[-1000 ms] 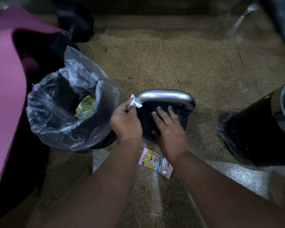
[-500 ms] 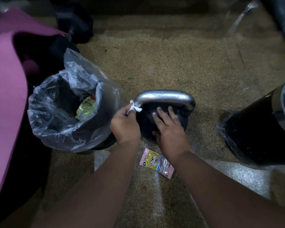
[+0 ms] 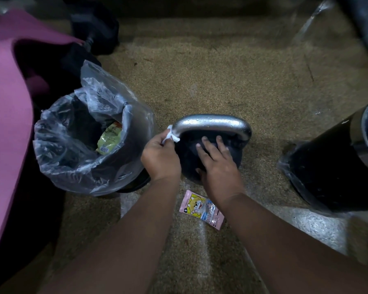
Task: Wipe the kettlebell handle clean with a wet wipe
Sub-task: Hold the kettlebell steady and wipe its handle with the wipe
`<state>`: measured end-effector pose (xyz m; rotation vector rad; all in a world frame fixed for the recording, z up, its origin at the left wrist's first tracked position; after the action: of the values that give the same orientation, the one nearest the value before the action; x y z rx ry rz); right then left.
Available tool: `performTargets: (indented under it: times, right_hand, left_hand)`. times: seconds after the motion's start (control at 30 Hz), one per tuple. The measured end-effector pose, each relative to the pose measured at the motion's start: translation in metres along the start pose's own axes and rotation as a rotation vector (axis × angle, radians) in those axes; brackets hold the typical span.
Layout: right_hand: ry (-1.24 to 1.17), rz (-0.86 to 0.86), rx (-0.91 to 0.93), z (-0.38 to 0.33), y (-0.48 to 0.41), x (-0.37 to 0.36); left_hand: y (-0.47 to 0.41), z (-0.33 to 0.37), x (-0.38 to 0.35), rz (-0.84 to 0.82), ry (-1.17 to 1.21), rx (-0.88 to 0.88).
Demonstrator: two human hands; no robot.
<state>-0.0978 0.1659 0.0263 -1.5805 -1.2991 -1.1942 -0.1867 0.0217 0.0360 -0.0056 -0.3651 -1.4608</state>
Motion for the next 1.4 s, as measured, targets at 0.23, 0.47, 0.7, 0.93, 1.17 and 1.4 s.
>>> performTargets:
  times: [0.23, 0.47, 0.7, 0.93, 1.17, 1.4]
  right_hand:
    - [-0.010, 0.013, 0.002, 0.001, 0.000, 0.000]
    - [-0.020, 0.017, -0.002, 0.000, 0.001, 0.001]
    - [-0.016, 0.000, -0.011, -0.001, -0.001, 0.000]
    - [-0.040, -0.031, -0.001, 0.000, -0.002, -0.001]
    - [-0.035, -0.025, -0.003, 0.001, -0.002, -0.002]
    - [-0.041, -0.001, 0.006, 0.000, -0.002, -0.001]
  left_hand:
    - [0.004, 0.008, 0.000, 0.033, 0.092, 0.002]
    - [0.006, 0.004, -0.001, 0.042, 0.128, 0.013]
    - [0.004, -0.010, -0.001, 0.058, 0.128, 0.074]
    - [0.000, -0.003, -0.001, 0.072, 0.099, 0.043]
    - [0.001, -0.001, 0.000, 0.042, 0.062, 0.001]
    - [0.002, 0.014, 0.002, 0.020, 0.002, -0.065]
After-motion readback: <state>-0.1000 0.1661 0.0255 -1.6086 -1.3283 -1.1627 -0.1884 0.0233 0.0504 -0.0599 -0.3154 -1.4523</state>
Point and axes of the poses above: each hand's wrist, its own y-axis away from the middle knuckle, its own x-axis out of the back of the hand, z = x × y, the point moved 9 cm from there along -y, towards the middle knuckle, and after that the axes turned 7 degrees about -z, right-handed, at the moved point
